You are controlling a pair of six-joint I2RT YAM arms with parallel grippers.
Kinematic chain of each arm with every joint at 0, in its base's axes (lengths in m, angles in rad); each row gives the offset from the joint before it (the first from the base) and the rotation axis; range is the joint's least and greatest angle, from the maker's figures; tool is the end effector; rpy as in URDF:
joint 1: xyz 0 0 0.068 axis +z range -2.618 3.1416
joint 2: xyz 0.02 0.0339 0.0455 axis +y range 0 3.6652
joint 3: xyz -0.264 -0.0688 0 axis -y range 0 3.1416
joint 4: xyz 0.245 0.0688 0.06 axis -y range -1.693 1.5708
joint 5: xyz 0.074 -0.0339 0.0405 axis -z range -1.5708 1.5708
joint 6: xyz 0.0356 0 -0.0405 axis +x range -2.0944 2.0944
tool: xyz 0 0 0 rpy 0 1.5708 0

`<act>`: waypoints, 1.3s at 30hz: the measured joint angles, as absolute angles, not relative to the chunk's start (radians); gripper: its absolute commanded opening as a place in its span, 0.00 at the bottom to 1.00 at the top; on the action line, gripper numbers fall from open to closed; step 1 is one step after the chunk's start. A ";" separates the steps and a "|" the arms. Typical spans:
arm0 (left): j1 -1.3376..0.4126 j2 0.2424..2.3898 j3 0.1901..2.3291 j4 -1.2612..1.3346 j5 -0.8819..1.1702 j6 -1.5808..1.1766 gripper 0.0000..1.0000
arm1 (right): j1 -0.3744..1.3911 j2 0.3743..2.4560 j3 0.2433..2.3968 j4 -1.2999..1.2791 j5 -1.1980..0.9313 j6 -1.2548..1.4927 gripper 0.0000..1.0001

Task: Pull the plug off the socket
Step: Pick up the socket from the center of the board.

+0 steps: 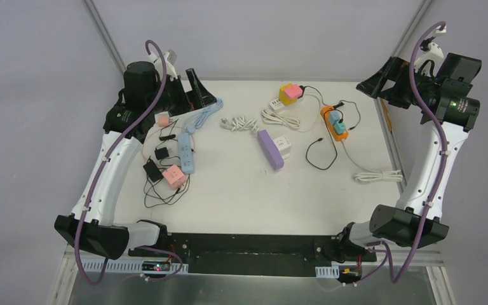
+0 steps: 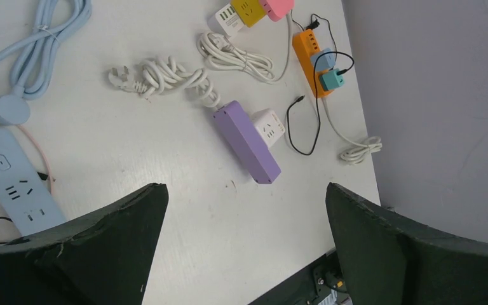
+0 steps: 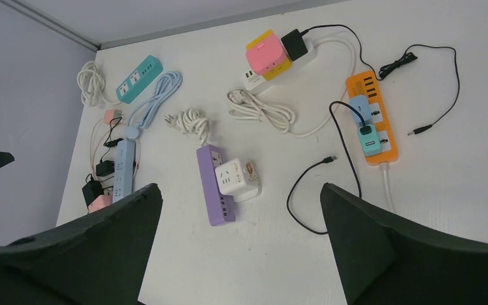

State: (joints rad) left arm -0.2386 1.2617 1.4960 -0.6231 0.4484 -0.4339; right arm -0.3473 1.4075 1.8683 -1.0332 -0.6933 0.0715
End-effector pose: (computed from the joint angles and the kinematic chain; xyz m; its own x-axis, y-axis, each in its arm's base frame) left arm 0.2512 -0.0770 0.4400 -0.5876 -0.2470 -0.7705 0.3921 0.7461 -0.5381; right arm 0.2476 -0.0654 0.4818 -0.5254 0.2486 -0.8137 -0.2063 0.8906 0.4053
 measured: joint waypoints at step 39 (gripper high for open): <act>-0.580 1.701 1.145 -0.085 0.339 -0.955 0.96 | -0.289 1.295 0.982 -0.677 -1.050 -0.194 1.00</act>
